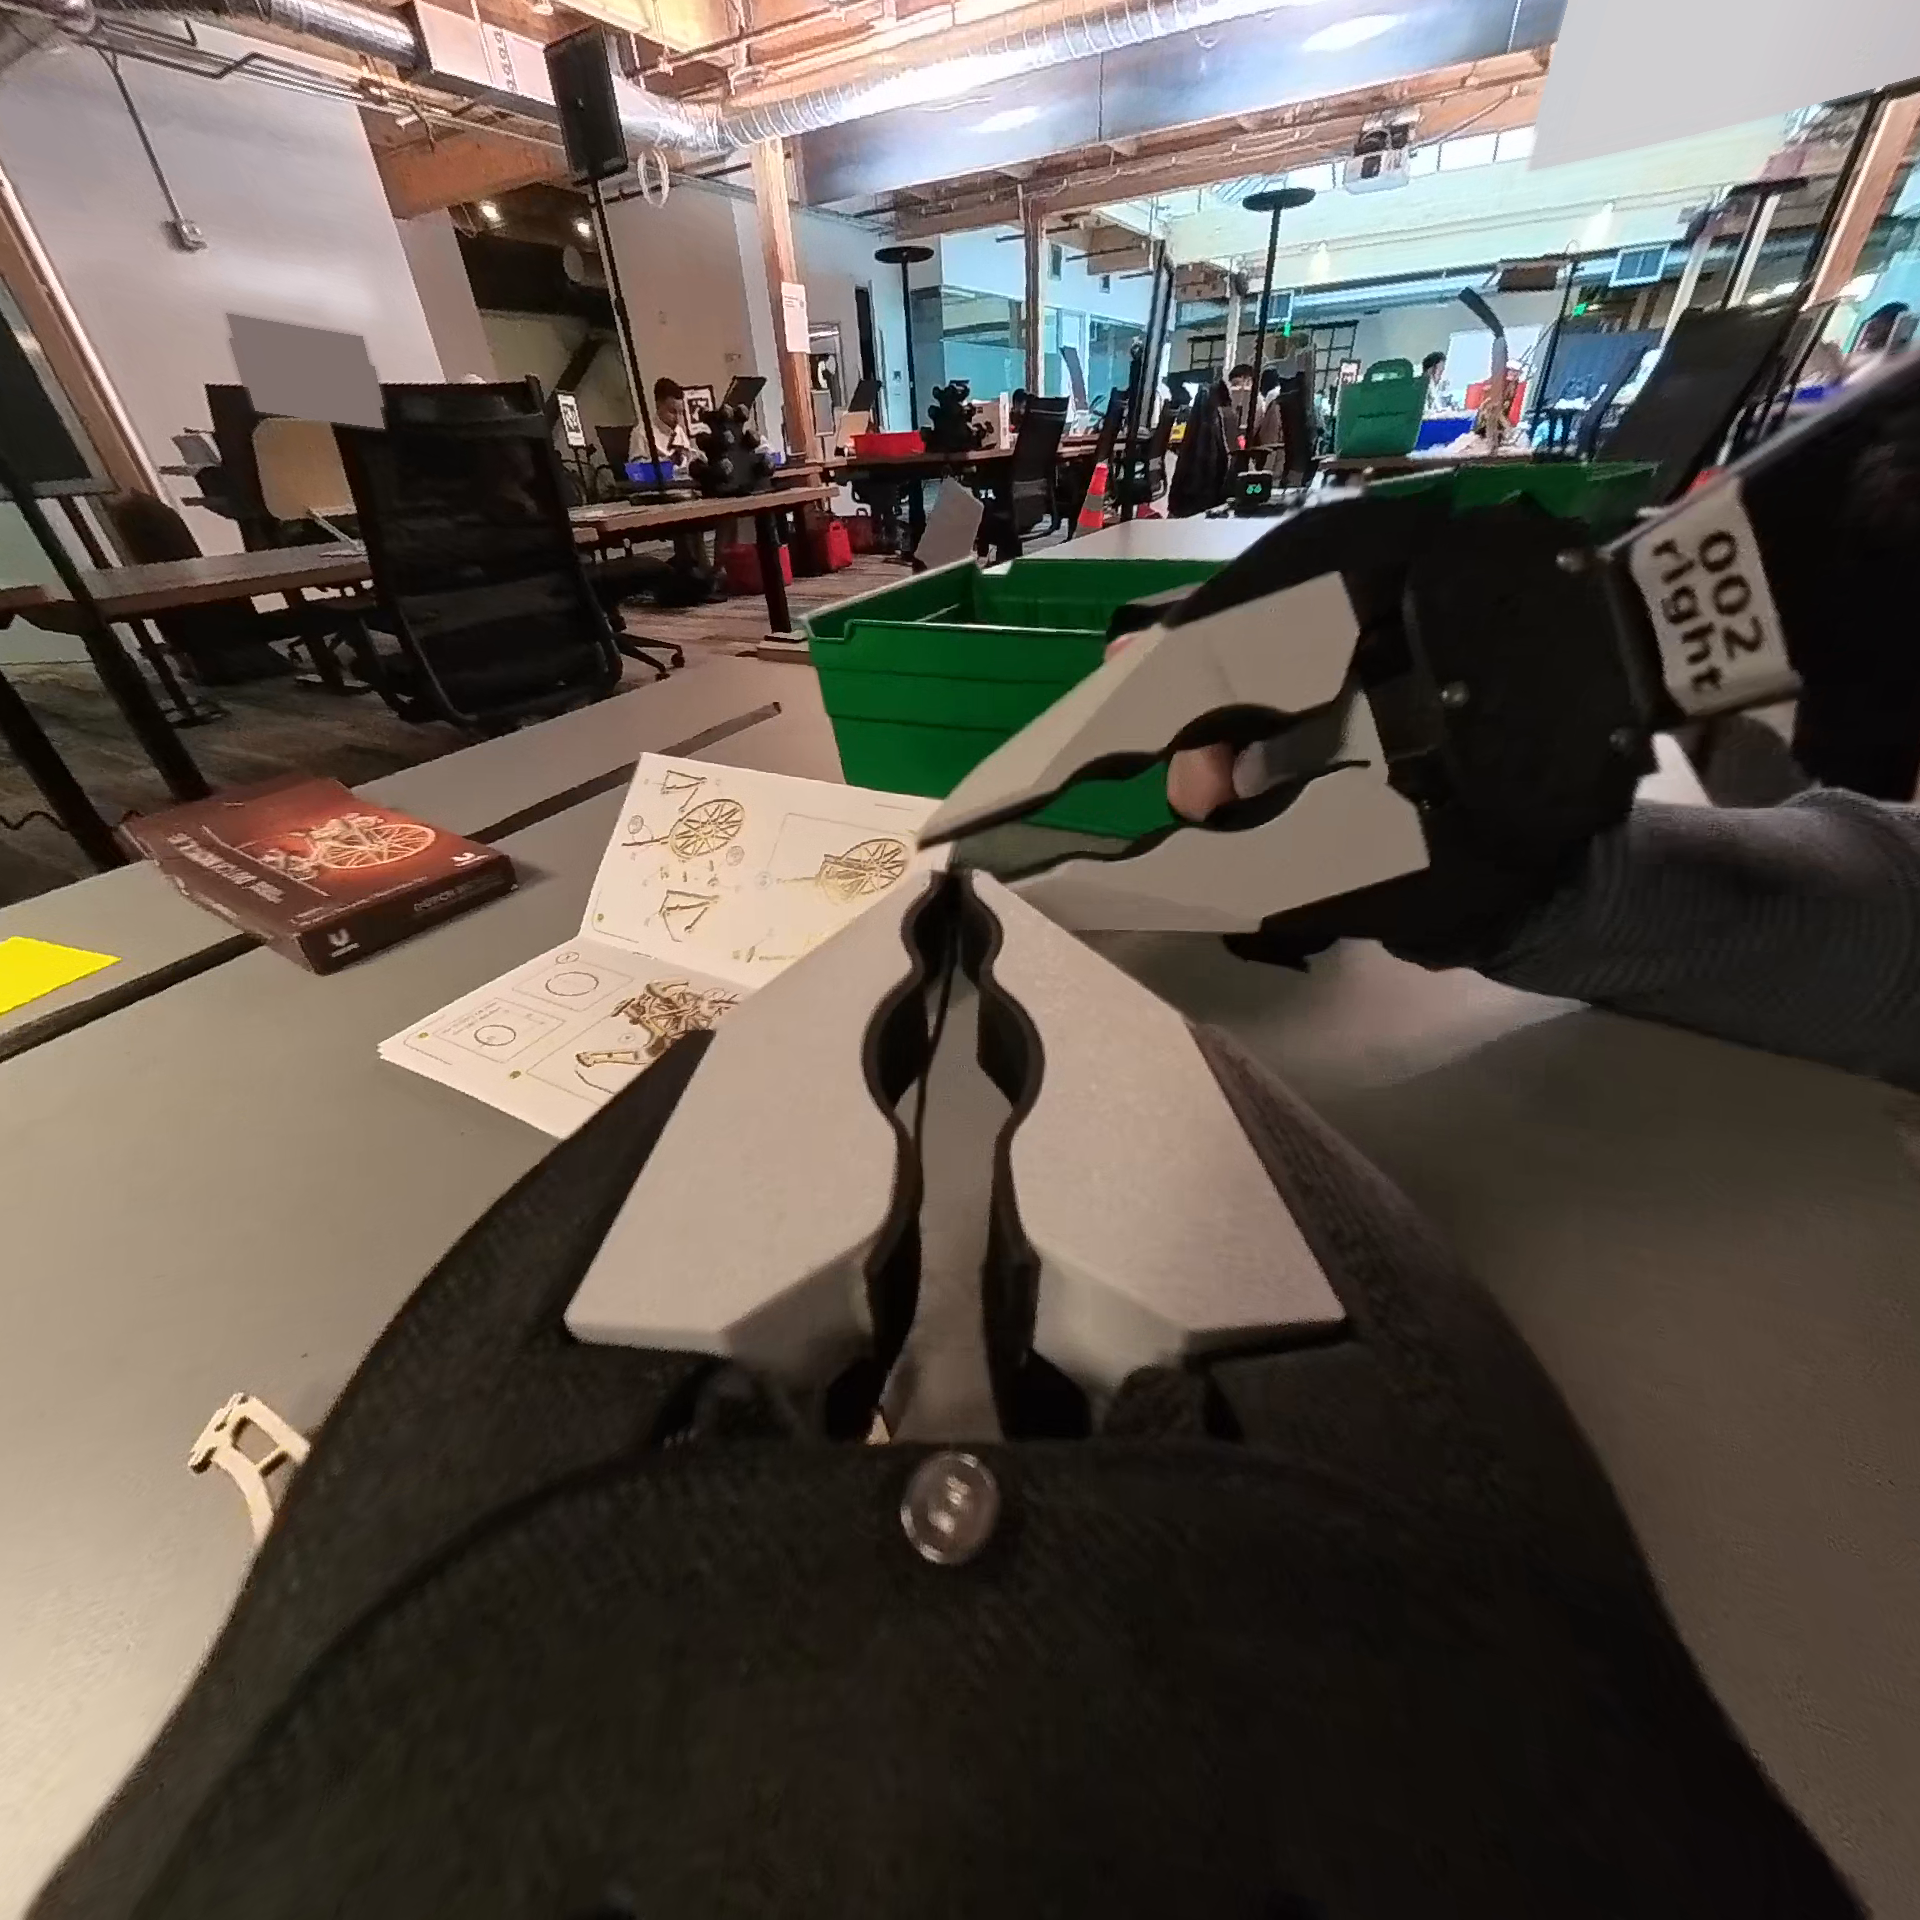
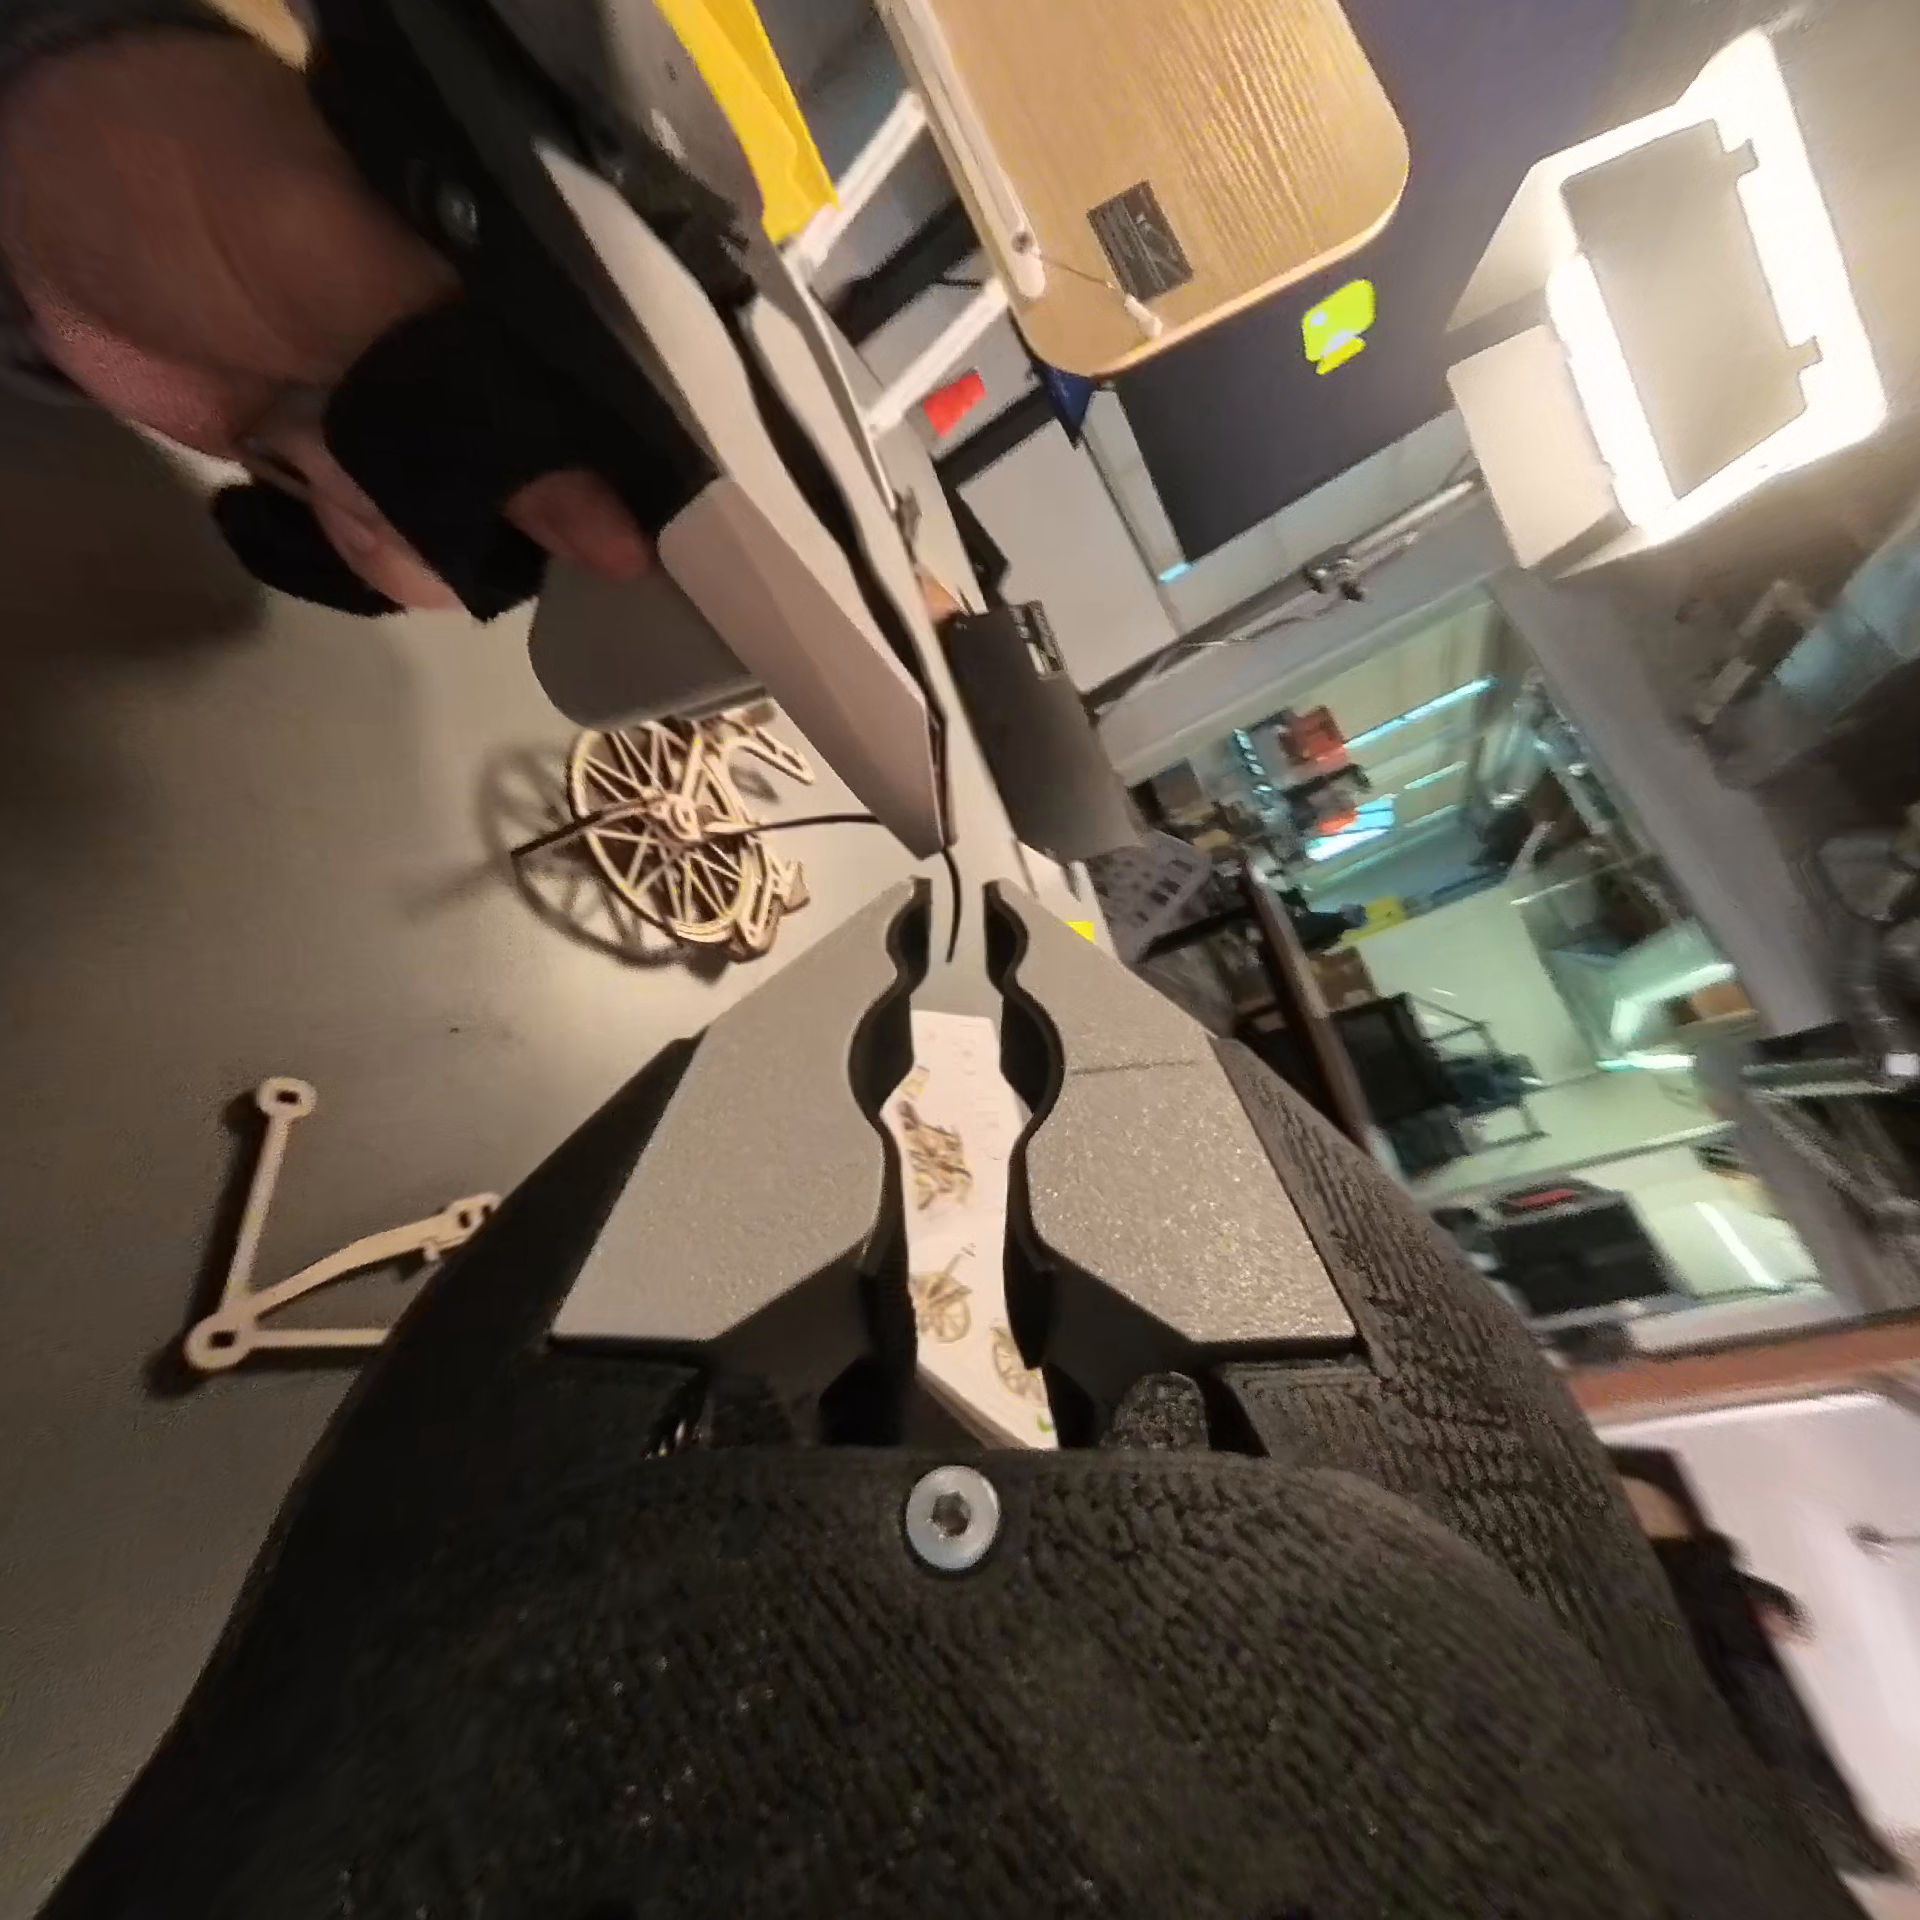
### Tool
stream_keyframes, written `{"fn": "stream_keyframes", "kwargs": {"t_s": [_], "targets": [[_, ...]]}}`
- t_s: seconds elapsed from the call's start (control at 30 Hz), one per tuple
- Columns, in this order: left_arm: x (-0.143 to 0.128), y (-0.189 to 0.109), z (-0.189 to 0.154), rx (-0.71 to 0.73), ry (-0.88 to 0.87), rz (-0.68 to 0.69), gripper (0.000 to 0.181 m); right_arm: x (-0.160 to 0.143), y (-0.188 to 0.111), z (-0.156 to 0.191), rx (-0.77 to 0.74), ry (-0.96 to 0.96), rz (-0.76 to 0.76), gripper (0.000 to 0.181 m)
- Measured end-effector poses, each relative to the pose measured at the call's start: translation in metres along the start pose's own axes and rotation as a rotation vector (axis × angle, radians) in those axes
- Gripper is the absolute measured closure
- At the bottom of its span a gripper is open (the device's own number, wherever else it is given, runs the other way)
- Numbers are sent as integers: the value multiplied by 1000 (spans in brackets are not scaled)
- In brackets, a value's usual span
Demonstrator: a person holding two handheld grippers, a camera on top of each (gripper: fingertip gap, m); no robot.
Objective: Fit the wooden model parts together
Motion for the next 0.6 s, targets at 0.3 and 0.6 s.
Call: {"fn": "stream_keyframes", "kwargs": {"t_s": [0.3,0.6], "targets": [[-1,0,-1,-14,6,2,181,-9,-1,-5,74,151,11,167],[-2,2,-3,-22,17,9,181,-10,2,1,55,32,62,181]]}}
Point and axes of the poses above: each gripper's, where its closed fingertips meet, y out along the fingers, x out of its top, z = x × y across the jaws, the point moved 6 cm from there along -y, back along the fingers, and after that the axes turned 2 degrees about -y, right-handed, at the moved point
